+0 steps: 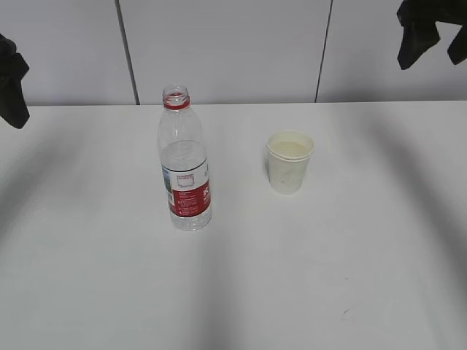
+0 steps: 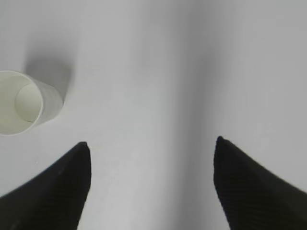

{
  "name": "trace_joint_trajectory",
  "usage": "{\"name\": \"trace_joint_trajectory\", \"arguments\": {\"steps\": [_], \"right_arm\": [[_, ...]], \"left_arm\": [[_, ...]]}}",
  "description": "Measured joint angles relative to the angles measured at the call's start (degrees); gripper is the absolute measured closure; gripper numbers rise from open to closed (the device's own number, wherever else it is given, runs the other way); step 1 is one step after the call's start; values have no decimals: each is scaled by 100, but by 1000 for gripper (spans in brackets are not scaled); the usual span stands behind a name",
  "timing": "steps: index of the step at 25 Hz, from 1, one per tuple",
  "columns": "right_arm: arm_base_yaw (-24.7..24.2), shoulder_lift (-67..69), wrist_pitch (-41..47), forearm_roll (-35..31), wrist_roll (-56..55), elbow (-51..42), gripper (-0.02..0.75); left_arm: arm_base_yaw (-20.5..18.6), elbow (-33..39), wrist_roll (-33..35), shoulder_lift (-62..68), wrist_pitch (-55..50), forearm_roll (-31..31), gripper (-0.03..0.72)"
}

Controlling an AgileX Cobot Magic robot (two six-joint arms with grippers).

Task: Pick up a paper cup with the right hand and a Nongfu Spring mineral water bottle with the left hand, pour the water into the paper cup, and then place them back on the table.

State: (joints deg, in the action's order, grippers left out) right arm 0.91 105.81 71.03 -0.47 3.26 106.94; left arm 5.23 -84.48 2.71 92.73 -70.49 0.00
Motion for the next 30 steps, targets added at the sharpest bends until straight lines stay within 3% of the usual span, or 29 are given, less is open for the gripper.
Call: {"name": "trace_joint_trajectory", "arguments": {"steps": [10,30], "right_arm": [[0,-1011,9,-20,0,-1135,150],[0,-3732,-13,-66,5,-4644,150]], "left_arm": [[0,961,0,-949,-37,0,187],[0,2946,0,-2337,-24,64,188]]}}
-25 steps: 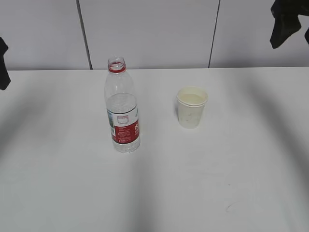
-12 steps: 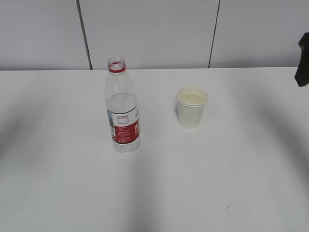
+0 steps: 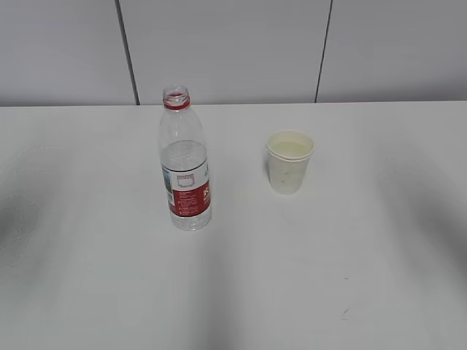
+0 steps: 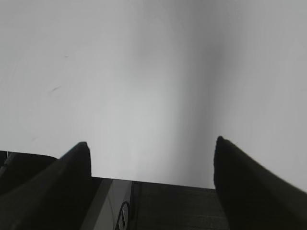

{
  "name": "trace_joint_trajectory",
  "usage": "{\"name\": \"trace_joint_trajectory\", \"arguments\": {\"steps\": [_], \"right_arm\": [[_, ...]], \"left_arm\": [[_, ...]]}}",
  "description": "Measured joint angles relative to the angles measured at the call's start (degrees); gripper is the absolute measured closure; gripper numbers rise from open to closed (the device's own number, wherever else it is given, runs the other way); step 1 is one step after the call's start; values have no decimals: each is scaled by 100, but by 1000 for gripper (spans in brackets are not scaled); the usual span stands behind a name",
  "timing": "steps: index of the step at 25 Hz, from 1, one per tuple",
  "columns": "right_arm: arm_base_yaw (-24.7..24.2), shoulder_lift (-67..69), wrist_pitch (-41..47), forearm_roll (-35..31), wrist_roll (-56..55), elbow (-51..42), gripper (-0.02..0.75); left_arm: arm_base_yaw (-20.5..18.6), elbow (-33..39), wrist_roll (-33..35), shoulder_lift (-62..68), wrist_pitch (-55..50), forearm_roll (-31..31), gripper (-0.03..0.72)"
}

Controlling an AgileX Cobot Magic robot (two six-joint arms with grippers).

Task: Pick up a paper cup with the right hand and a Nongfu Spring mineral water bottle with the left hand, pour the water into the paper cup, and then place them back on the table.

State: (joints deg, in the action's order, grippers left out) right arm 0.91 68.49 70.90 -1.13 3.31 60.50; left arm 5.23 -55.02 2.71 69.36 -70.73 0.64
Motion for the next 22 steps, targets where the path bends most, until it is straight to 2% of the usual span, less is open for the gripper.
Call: {"name": "trace_joint_trajectory", "arguments": {"steps": [16,22], "right_arm": [[0,-1633,-701,-229,0,-2377,150],[0,-2204,-856,-241,0,-3069,150]], "left_arm": [[0,2151,0,-1251,1012,447,188],[0,2433,0,-1965,1095,585,188]]}}
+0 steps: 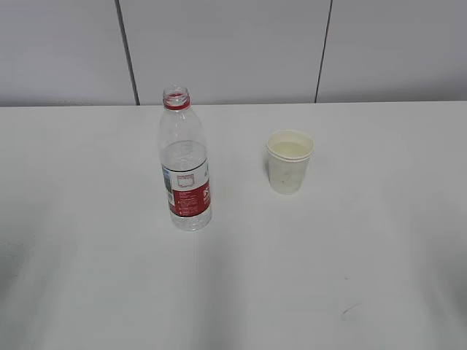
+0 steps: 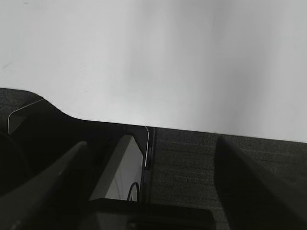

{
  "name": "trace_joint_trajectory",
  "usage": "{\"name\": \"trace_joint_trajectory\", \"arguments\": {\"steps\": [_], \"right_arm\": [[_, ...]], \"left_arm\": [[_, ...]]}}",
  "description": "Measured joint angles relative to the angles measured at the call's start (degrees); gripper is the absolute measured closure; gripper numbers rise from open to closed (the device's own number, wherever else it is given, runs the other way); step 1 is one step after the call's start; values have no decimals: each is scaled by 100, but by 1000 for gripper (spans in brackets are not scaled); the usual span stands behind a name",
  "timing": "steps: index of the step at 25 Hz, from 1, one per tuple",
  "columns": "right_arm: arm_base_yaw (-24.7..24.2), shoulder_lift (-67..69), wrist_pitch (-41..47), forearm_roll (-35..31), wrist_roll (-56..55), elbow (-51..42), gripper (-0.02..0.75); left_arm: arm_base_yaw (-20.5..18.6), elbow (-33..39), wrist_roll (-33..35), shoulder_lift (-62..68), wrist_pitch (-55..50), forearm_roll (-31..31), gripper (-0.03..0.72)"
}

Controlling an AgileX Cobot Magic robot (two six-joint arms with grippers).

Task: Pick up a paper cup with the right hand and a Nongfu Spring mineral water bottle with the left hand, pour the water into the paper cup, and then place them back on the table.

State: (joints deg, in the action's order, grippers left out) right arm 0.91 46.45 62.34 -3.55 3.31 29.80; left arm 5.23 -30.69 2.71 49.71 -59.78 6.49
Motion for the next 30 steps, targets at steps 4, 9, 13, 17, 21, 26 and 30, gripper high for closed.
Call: {"name": "trace_joint_trajectory", "arguments": {"steps": [4,9,13,17,21,26,30], "right_arm": [[0,-480,0,0,0,-53,150],[0,-1135,78,-12,0,-109,150],[0,-1693,138,-12,0,-114,150],[0,-2173,161,-12,0,-139,150],[0,-2507,208,-12,-10,-164,150],[0,-2840,226,-12,-10,-164,150],[0,-3103,249,-12,-10,-168,150]], "left_arm": [[0,0,0,-558,6,5,188],[0,0,0,-1353,-21,12,188],[0,0,6,-2101,-81,6,188],[0,0,72,-2893,-126,6,188],[0,0,195,-3648,-201,6,188],[0,0,284,-4509,-253,6,189],[0,34,329,-4991,-332,6,189]]}}
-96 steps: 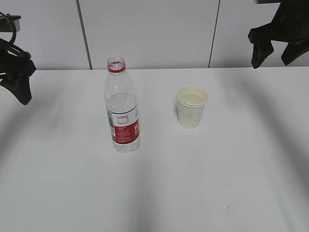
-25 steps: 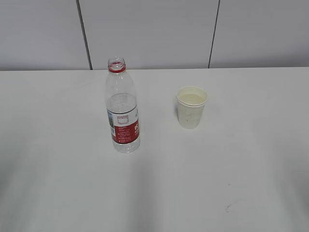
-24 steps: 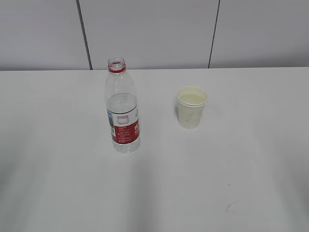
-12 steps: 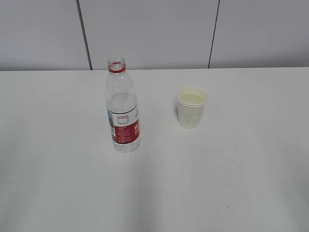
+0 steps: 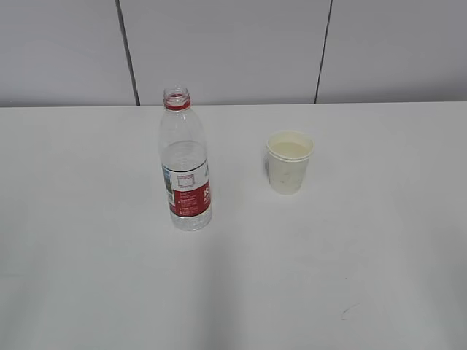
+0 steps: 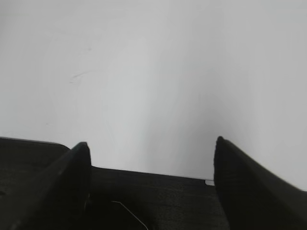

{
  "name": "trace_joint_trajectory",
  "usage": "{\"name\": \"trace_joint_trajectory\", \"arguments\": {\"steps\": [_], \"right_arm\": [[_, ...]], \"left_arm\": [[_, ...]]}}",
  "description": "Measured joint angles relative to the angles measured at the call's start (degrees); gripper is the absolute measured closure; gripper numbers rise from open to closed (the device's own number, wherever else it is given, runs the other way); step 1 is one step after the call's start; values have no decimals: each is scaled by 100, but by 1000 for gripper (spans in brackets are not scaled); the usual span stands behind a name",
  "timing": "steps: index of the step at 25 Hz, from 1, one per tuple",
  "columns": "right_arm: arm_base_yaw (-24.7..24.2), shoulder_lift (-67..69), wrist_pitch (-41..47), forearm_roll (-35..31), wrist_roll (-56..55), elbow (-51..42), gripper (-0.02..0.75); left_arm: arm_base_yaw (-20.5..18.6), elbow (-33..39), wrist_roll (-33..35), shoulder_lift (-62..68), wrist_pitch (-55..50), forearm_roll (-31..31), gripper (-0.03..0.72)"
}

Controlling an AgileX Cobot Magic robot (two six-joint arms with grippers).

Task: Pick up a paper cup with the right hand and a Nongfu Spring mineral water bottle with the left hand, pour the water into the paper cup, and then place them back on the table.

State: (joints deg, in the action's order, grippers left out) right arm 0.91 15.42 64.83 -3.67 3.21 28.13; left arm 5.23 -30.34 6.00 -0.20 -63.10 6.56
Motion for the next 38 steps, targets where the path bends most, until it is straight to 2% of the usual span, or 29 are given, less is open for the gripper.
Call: {"name": "trace_joint_trajectory", "arguments": {"steps": [13,14,18,38], "right_arm": [[0,-1142,36,-44,0,0,150],[0,-1227,36,-44,0,0,150],[0,-1594,36,-44,-10,0,150],[0,-1639,52,-72,-31,0,150]], "left_arm": [[0,28,5,-6,-34,0,189],[0,28,16,-6,-36,-7,155],[0,28,16,-6,-36,-2,183],[0,28,16,-6,-40,-2,187]]}}
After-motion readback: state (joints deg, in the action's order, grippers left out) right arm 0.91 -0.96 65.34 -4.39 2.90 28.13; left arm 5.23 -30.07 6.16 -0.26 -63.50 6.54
